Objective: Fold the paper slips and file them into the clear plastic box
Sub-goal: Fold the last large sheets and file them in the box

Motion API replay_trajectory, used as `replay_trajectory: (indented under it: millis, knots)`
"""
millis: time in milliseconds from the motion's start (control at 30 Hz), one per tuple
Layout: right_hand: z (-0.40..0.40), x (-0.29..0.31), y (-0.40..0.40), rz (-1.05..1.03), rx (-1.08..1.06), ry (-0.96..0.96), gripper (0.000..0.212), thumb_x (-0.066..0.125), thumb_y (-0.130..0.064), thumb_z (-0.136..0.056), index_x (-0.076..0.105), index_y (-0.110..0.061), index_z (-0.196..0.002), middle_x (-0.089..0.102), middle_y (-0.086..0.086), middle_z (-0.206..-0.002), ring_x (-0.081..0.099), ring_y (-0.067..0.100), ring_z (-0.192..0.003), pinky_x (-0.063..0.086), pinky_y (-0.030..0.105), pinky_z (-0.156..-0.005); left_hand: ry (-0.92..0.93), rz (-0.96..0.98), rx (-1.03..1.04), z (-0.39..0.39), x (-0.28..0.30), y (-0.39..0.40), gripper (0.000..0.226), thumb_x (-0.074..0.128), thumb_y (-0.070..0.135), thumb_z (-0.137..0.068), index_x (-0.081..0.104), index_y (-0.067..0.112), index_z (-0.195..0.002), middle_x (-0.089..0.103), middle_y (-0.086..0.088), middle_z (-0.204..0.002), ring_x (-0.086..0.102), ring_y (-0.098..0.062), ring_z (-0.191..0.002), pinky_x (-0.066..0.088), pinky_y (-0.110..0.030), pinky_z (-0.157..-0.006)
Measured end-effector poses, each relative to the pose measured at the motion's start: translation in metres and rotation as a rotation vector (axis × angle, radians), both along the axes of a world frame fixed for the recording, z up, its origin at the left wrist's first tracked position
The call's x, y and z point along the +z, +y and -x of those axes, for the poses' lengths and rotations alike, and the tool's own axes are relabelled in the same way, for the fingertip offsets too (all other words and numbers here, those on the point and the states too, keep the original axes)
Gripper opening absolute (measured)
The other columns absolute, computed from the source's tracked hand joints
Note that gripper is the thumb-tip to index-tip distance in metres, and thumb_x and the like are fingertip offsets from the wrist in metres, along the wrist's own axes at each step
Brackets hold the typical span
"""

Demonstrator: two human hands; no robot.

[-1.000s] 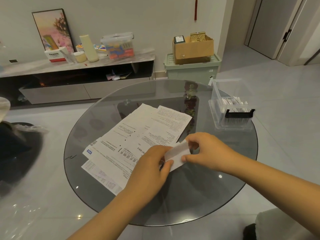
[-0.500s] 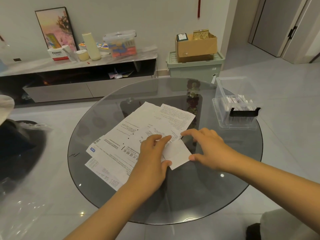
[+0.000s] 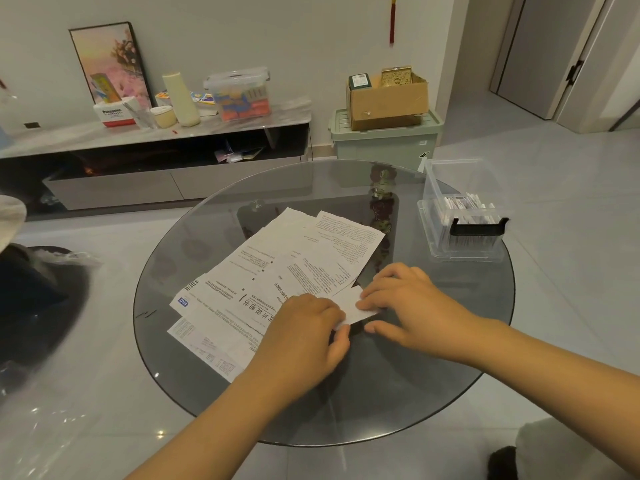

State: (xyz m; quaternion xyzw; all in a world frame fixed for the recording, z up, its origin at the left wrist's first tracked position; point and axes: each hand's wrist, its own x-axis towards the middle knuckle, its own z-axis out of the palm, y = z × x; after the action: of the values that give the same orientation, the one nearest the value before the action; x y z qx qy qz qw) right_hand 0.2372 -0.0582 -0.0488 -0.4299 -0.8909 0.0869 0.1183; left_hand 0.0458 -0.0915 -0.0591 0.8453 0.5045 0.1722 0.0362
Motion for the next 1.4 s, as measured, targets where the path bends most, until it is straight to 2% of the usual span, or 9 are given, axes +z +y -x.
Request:
replay_trajectory:
  millis: [133,300,500,667,767,933,1167,1267,1400]
  knots:
    - [-0.001,0.001,-0.001,-0.066,0.017,0.029,0.020,0.056,-0.036,-0.090,0.069,-0.025,-0.100,0.062,-0.014,-0.100,0.040,0.010,-0.109,0.028,0.027,-0.094,-0.061,0.011,0.042,-0.001,0.003,0.001,0.036,0.035,0.036,-0.086,0.060,0.017,-0.069,0.056,0.006,-0.064,0.048,-0.013,-0.061,0.037,-0.027,-0.058]
    - [0.000,0.002,-0.004,0.012,-0.014,0.046,0.020,0.049,-0.035,-0.092,0.057,-0.021,-0.082,0.055,-0.008,-0.088,0.037,0.011,-0.096,0.030,0.026,-0.090,-0.234,0.109,0.102,-0.004,0.006,-0.006,0.015,0.050,0.027,-0.093,0.065,0.023,-0.093,0.060,0.010,-0.084,0.049,-0.005,-0.074,0.036,-0.013,-0.065]
    - [0.008,-0.003,0.001,0.078,-0.144,0.083,0.017,0.058,-0.039,-0.088,0.049,-0.025,-0.092,0.045,-0.008,-0.093,0.035,0.012,-0.093,0.027,0.024,-0.081,-0.304,0.186,0.186,-0.003,-0.003,0.002,0.025,0.058,0.020,-0.090,0.059,0.027,-0.114,0.052,0.016,-0.100,0.046,0.001,-0.085,0.033,-0.002,-0.073]
    - [0.009,-0.001,0.004,0.103,-0.151,0.114,0.037,0.059,-0.027,-0.089,0.052,-0.030,-0.125,0.043,-0.015,-0.106,0.031,0.009,-0.103,0.023,0.020,-0.089,-0.298,0.159,0.185,-0.003,-0.007,0.003,0.028,0.059,0.018,-0.090,0.057,0.026,-0.117,0.042,0.015,-0.109,0.042,-0.002,-0.098,0.031,-0.005,-0.080]
    - [0.009,0.002,0.002,0.074,-0.117,0.040,0.032,0.053,-0.031,-0.092,0.057,-0.030,-0.124,0.051,-0.013,-0.112,0.032,0.011,-0.109,0.020,0.020,-0.087,-0.240,0.096,0.155,0.001,-0.008,0.003,0.017,0.061,0.016,-0.089,0.065,0.023,-0.103,0.044,0.012,-0.101,0.040,-0.005,-0.096,0.032,-0.006,-0.078]
    - [0.003,0.005,-0.005,0.027,-0.081,-0.056,0.028,0.051,-0.036,-0.091,0.064,-0.025,-0.114,0.055,-0.006,-0.104,0.034,0.013,-0.105,0.026,0.023,-0.091,-0.177,0.052,0.068,0.000,-0.010,-0.001,0.022,0.052,0.024,-0.084,0.071,0.019,-0.092,0.059,0.005,-0.086,0.056,-0.017,-0.082,0.047,-0.032,-0.071]
    - [-0.002,0.011,-0.024,0.019,-0.071,-0.116,0.037,0.051,-0.049,-0.089,0.059,-0.029,-0.119,0.052,-0.009,-0.107,0.034,0.011,-0.103,0.030,0.022,-0.084,-0.097,0.054,-0.022,-0.003,-0.006,-0.003,0.033,0.057,0.043,-0.079,0.072,0.022,-0.099,0.063,0.010,-0.097,0.053,-0.009,-0.092,0.032,-0.023,-0.085]
    - [-0.004,0.011,-0.029,0.029,-0.064,-0.090,0.045,0.049,-0.054,-0.088,0.052,-0.033,-0.127,0.047,-0.011,-0.112,0.034,0.009,-0.104,0.028,0.021,-0.082,-0.172,0.145,-0.057,-0.003,-0.005,-0.002,0.028,0.063,0.037,-0.083,0.070,0.023,-0.107,0.056,0.013,-0.104,0.051,-0.007,-0.098,0.037,-0.018,-0.087]
    - [-0.008,0.008,-0.030,0.024,-0.062,-0.108,0.034,0.044,-0.044,-0.094,0.058,-0.028,-0.120,0.050,-0.008,-0.110,0.044,0.012,-0.104,0.038,0.025,-0.084,-0.171,0.176,-0.099,-0.006,-0.007,0.001,0.026,0.057,0.026,-0.090,0.065,0.022,-0.115,0.053,0.015,-0.110,0.051,-0.002,-0.091,0.042,-0.017,-0.081]
